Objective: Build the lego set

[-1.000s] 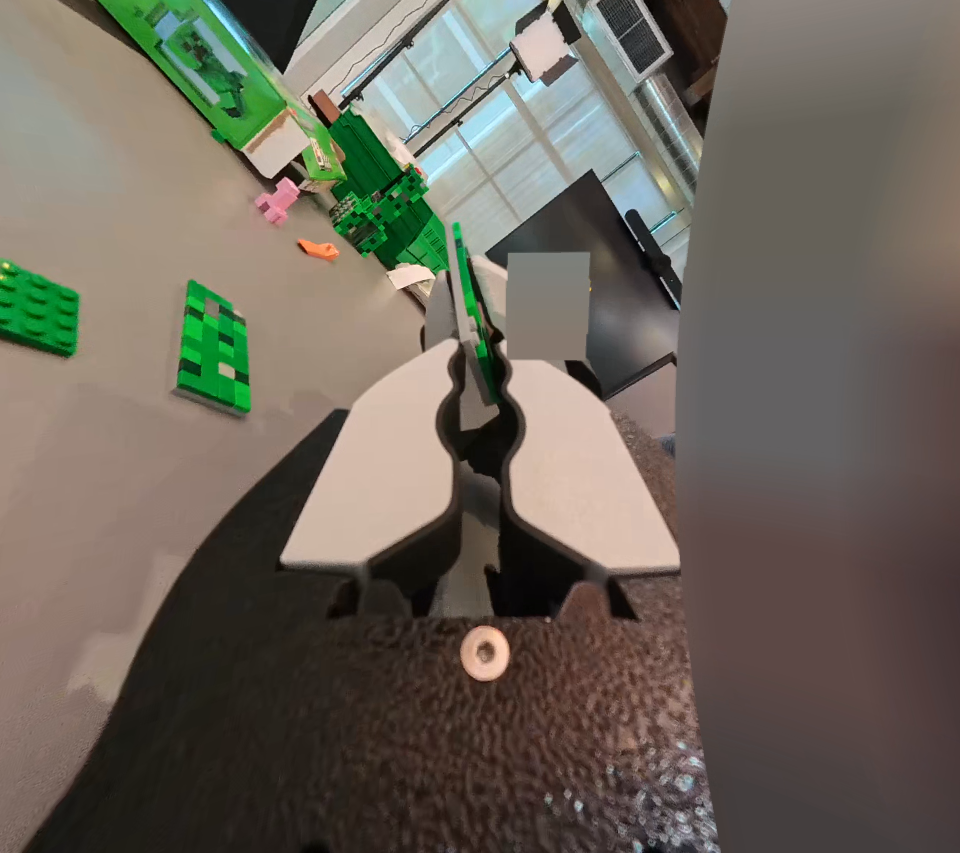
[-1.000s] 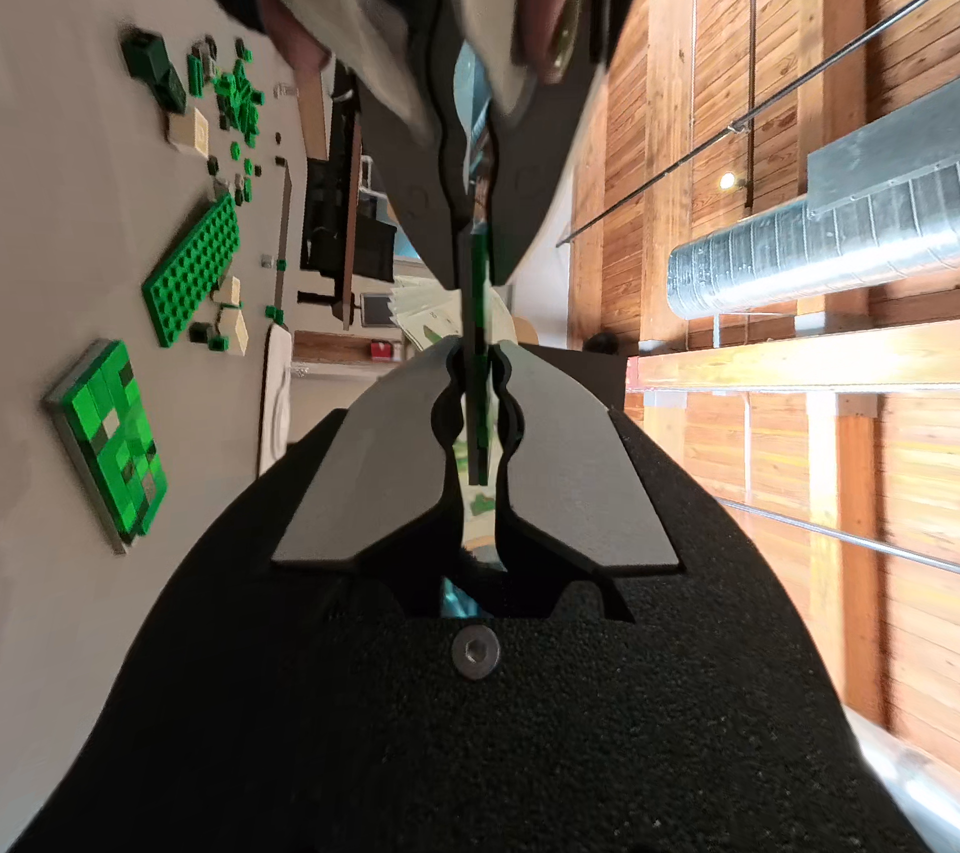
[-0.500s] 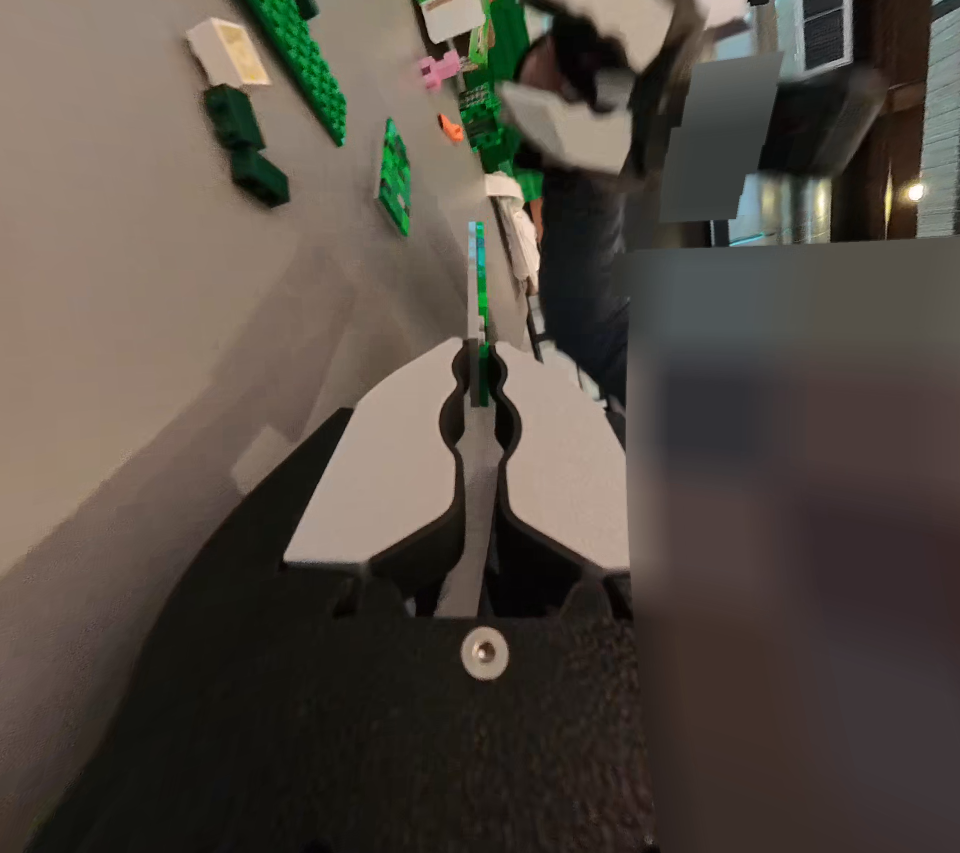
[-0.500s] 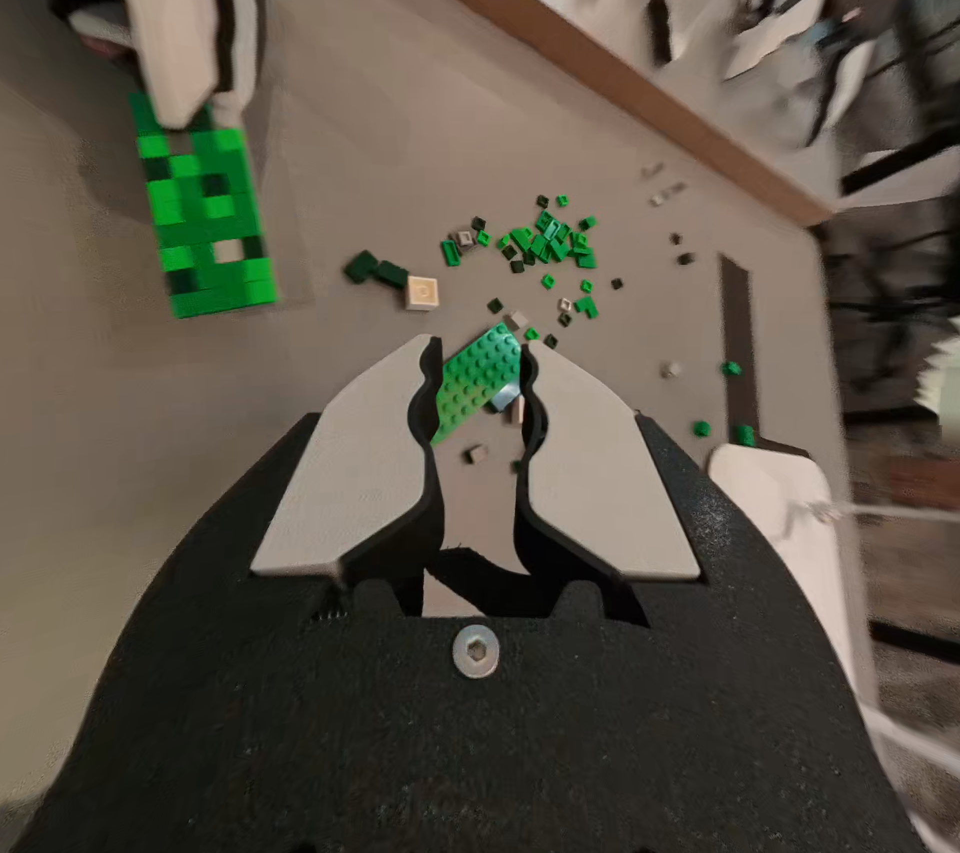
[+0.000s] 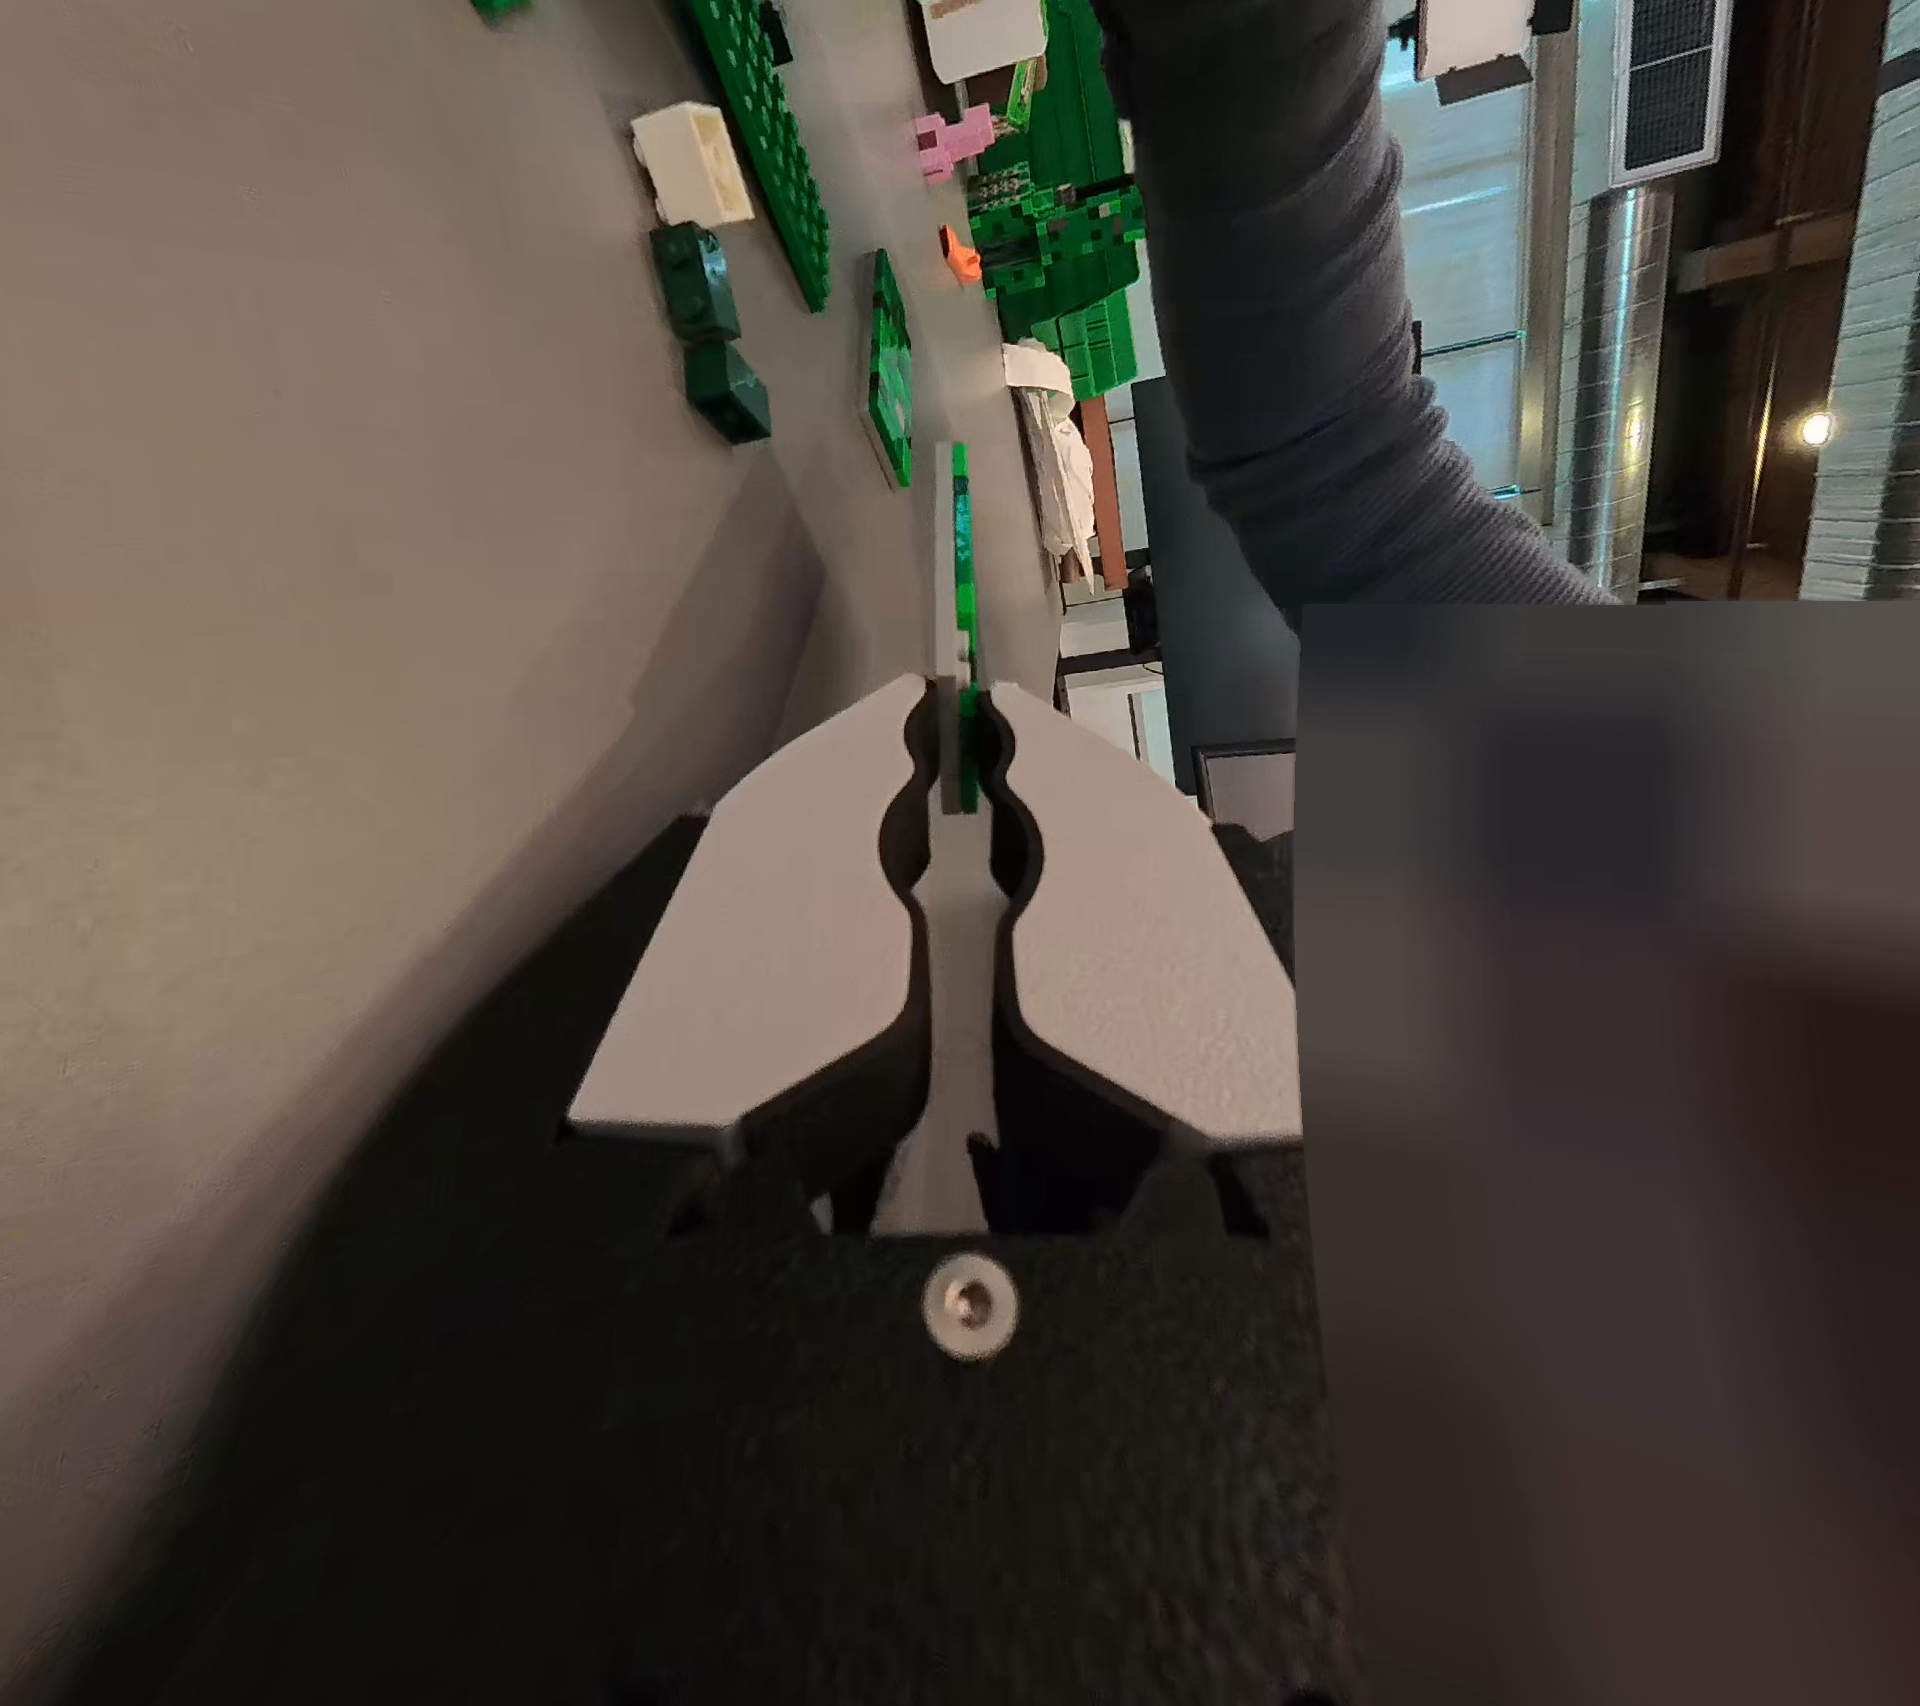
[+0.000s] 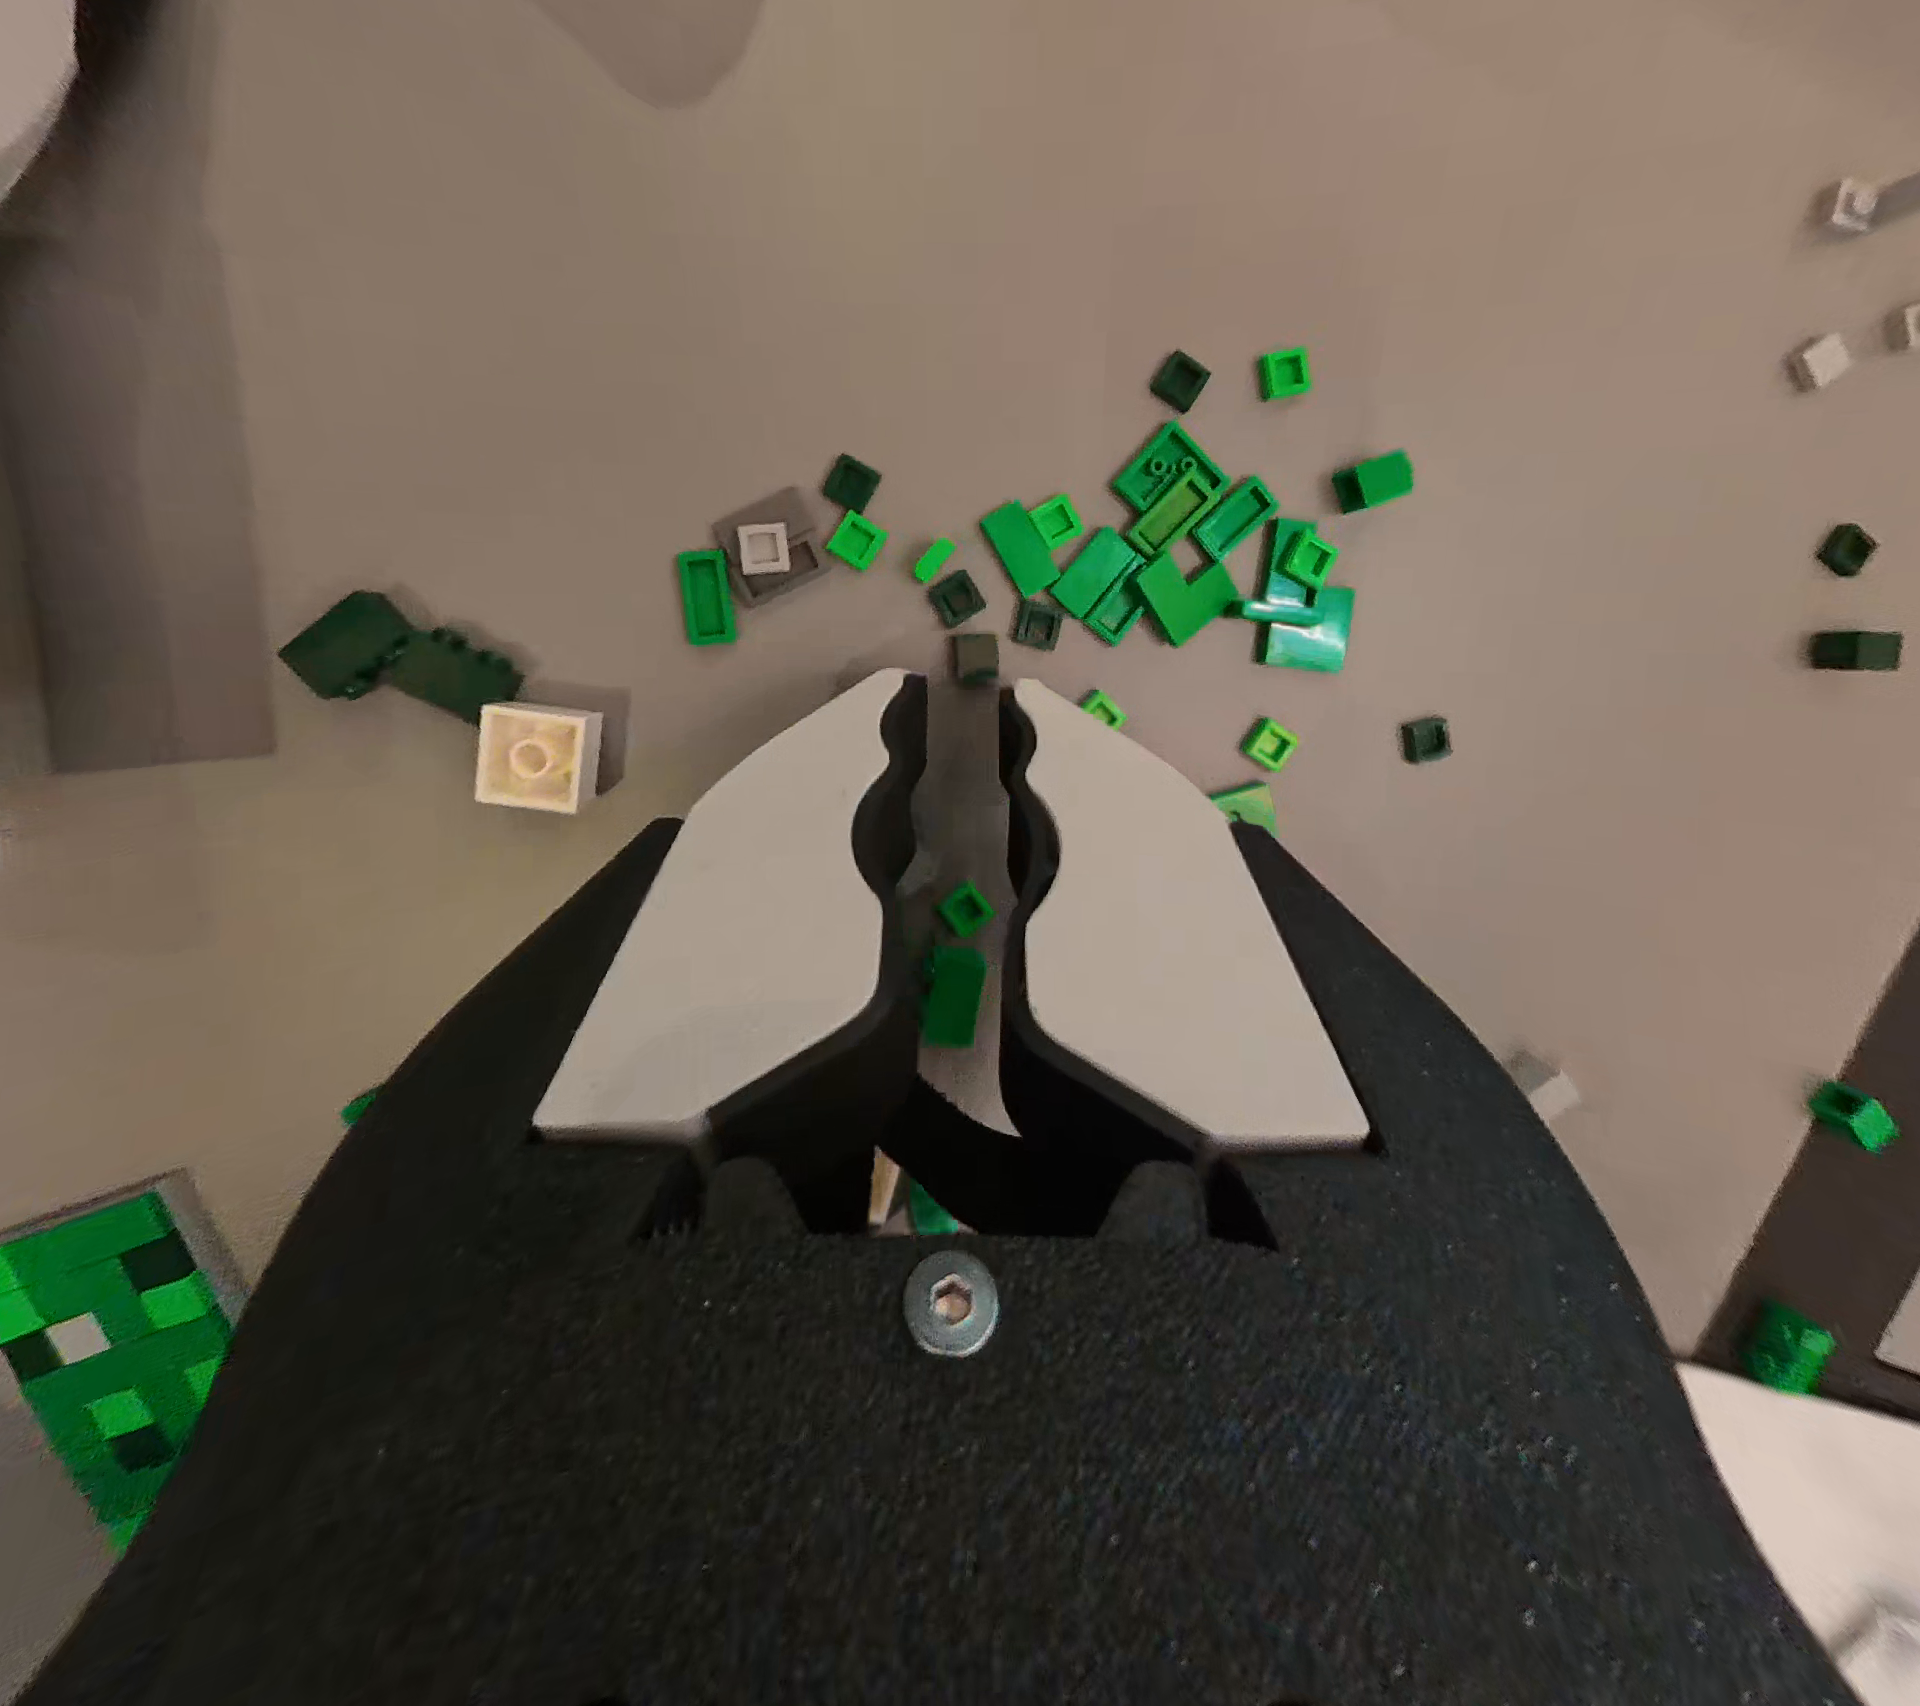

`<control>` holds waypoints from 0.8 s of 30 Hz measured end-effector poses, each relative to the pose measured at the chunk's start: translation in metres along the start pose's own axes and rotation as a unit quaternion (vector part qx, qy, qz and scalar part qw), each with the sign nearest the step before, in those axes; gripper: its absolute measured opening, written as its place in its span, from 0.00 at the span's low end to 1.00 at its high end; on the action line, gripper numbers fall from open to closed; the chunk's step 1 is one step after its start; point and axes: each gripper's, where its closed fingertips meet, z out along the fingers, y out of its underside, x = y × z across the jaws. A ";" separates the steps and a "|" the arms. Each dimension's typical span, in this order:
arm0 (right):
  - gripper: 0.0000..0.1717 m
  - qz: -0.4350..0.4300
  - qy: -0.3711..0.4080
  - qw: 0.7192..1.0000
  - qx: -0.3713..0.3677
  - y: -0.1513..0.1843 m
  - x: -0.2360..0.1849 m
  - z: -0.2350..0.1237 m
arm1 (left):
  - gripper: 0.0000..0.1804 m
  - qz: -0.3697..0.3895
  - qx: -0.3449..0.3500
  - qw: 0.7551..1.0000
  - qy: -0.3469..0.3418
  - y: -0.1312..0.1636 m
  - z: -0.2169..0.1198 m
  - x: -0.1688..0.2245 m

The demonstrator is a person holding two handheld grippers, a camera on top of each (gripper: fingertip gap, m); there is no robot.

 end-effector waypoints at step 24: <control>0.04 -0.097 0.004 0.992 0.075 -0.055 -0.119 -0.042 | 0.03 0.018 0.109 0.994 -0.018 -0.003 0.006 0.006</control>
